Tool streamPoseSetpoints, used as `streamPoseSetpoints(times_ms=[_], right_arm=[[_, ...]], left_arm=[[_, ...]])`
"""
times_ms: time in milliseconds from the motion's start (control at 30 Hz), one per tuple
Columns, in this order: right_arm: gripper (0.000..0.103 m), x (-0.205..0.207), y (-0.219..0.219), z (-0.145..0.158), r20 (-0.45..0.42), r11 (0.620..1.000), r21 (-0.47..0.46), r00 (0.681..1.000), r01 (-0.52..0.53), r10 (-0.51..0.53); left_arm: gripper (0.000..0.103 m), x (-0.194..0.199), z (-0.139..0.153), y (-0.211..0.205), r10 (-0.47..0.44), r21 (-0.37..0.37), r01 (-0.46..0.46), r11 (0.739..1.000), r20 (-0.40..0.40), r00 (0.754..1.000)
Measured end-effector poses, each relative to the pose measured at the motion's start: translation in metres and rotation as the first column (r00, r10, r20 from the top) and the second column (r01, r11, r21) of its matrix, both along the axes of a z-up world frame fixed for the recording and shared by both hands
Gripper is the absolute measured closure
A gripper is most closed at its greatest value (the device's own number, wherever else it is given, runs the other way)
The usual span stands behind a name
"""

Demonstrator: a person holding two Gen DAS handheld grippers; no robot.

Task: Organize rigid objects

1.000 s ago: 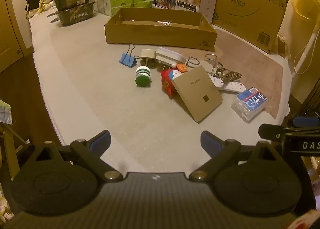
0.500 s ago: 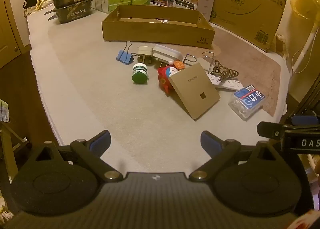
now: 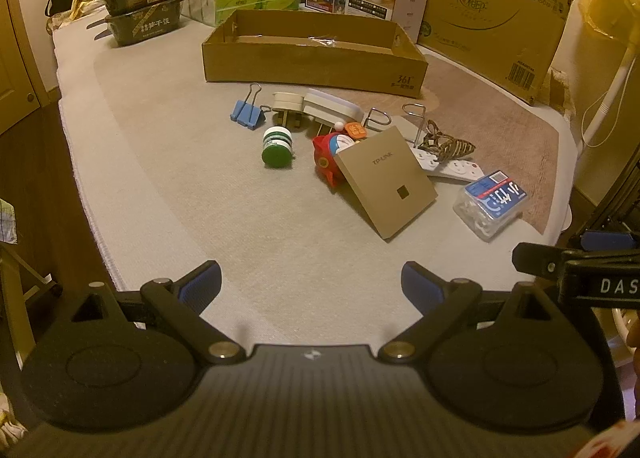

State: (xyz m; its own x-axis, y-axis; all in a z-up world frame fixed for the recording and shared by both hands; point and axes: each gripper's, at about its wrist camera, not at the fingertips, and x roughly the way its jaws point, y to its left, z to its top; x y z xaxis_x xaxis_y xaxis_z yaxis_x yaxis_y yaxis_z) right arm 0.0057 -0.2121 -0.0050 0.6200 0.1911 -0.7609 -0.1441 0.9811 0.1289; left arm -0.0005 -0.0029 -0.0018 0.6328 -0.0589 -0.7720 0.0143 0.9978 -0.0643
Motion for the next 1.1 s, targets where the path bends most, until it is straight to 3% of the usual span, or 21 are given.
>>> streamPoseSetpoints(times_ms=[1100], right_arm=[[0.001, 0.0076, -0.0076, -0.0001, 0.002, 1.000, -0.010, 1.000, 0.006, -0.006]], left_arm=[[0.007, 0.0069, 0.0016, -0.0017, 0.005, -0.007, -0.005, 1.000, 0.002, 1.000]])
